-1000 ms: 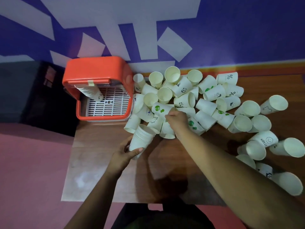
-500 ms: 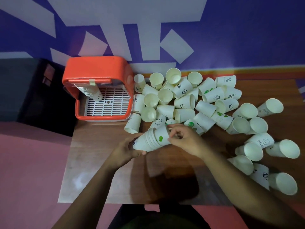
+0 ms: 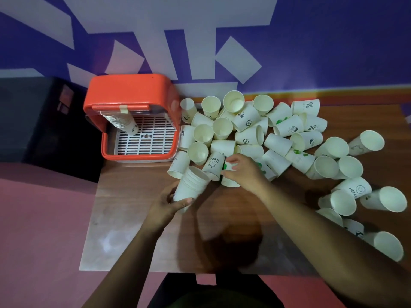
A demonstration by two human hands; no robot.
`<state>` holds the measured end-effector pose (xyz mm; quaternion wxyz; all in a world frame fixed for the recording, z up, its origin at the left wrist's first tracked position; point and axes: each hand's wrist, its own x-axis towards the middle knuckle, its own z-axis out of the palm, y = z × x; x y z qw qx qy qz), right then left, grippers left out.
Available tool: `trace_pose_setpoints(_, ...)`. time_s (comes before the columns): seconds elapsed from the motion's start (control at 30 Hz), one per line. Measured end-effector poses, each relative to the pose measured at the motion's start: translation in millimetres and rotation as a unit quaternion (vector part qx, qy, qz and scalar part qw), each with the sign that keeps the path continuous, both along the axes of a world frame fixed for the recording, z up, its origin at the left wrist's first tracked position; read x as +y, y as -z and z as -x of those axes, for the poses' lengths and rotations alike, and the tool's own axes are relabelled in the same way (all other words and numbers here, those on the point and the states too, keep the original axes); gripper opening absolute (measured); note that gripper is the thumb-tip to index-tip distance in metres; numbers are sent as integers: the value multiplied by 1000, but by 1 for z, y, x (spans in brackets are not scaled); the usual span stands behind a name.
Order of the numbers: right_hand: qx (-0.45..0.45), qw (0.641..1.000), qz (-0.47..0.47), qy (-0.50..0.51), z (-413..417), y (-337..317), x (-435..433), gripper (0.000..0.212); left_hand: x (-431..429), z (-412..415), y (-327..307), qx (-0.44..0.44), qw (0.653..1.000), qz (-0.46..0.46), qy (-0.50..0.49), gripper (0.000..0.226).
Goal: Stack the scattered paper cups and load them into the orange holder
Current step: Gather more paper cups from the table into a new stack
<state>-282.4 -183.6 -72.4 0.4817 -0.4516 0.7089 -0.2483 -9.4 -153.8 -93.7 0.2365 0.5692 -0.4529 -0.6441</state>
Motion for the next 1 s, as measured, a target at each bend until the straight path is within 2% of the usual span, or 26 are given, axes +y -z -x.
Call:
trace_pose_setpoints(0.1,107,990,46,-80,-26,11,-30,43,5,-19,0,-2,1000,-1,-31,79)
trace_pose_setpoints(0.2,205,962,102,-149,-57,23,-52,43,11,-32,-3,3,998,1,-60,56)
trace_pose_setpoints(0.27,326,916,128,-194,-73,31,-60,36,14,-40,-6,17,996,-3,-82,50)
trace_pose_setpoints(0.33,411,867,143,-241,-81,36,-62,26,17,-48,-5,26,994,-4,-105,53)
trace_pose_setpoints(0.4,444,843,157,-259,-83,38,-60,18,20,-54,-4,31,992,-6,-118,58)
trace_pose_setpoints(0.47,451,841,178,-241,-80,42,-58,11,22,-59,-1,30,992,-6,-124,57)
trace_pose_setpoints(0.57,442,847,175,-237,-77,46,-55,11,24,-63,2,31,992,-13,-125,55)
trace_pose_setpoints(0.67,426,853,180,-239,-76,48,-57,4,24,-67,2,30,992,-14,-118,66)
trace_pose_setpoints(0.73,399,871,192,-213,-79,41,-60,2,22,-68,1,28,993,-15,-115,65)
trace_pose_setpoints(0.83,279,920,247,-121,-86,14,-52,2,17,-70,3,16,994,-8,-105,53)
trace_pose_setpoints(0.9,175,948,255,-74,-90,-13,-40,6,13,-70,5,12,996,-5,-91,55)
trace_pose_setpoints(1.0,8,991,117,-59,-88,-44,-22,10,6,-73,9,3,999,3,-43,63)
